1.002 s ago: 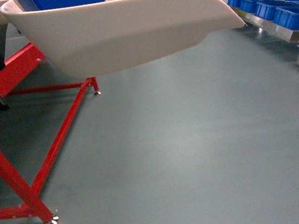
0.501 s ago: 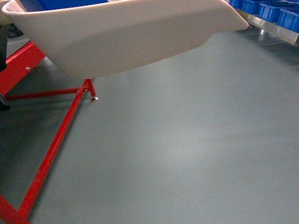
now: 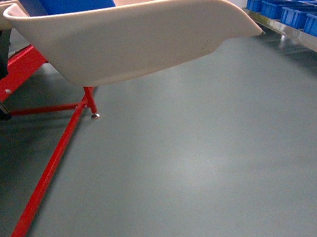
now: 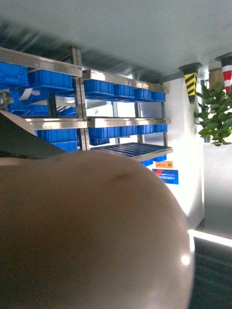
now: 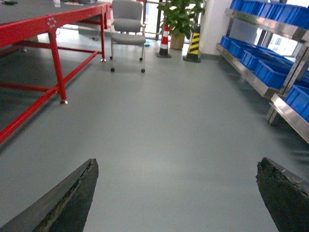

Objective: Place part in tray to right shelf

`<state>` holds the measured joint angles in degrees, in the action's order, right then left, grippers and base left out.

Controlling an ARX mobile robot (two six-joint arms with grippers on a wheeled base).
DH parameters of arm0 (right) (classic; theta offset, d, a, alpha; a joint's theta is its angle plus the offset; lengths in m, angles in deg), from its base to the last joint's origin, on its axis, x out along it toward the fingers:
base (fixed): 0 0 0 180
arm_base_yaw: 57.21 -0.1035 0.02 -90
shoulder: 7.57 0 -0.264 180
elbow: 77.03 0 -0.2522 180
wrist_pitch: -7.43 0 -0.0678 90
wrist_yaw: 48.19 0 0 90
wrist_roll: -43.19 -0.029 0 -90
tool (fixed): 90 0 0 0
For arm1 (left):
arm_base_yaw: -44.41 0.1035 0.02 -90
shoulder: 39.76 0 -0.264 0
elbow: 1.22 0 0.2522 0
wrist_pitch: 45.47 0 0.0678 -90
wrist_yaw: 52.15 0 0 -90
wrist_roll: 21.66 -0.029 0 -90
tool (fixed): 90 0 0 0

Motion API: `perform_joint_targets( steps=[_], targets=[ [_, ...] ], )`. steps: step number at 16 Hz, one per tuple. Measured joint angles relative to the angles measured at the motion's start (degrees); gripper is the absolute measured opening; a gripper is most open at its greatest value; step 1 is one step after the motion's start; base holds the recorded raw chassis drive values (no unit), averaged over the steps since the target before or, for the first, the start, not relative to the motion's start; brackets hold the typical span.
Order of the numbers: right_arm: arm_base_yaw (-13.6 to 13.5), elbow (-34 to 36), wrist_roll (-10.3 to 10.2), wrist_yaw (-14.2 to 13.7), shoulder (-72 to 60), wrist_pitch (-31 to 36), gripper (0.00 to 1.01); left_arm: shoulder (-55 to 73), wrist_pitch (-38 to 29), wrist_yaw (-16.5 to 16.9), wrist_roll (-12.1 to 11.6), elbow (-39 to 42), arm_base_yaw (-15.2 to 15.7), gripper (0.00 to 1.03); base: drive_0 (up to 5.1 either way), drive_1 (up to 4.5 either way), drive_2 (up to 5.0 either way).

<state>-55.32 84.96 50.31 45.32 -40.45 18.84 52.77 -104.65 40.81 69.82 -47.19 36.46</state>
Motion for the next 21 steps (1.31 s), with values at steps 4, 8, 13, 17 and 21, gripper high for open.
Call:
perform_joint_targets(
  steps=[4, 8, 13, 17, 21],
  targets=[
    [0.0, 0.0, 0.0, 0.0, 0.0, 0.1, 0.98, 0.0, -0.3, 0.0, 0.0, 0.0, 0.0, 0.15, 4.9, -2.59, -2.6],
    [0.0, 0.0, 0.0, 0.0, 0.0, 0.2, 0.98, 0.0, -0.4, 0.0, 0.0, 0.0, 0.0, 0.15, 4.9, -2.59, -2.6],
    [0.0, 0.0, 0.0, 0.0, 0.0, 0.1, 0.98, 0.0, -0.3, -0.1, 0.0, 0.0, 0.0, 0.15, 4.9, -2.59, -2.6],
    [0.0, 0.0, 0.0, 0.0, 0.1, 0.3, 0.98, 0.0, -0.2, 0.0, 0.0, 0.0, 0.0, 0.15, 4.9, -2.59, -2.6],
    [0.0, 0.0, 0.0, 0.0, 0.0, 0.3, 0.98, 0.0, -0.6, 0.0, 0.0, 0.0, 0.0, 0.15, 4.9, -2.59, -2.6]
  ],
)
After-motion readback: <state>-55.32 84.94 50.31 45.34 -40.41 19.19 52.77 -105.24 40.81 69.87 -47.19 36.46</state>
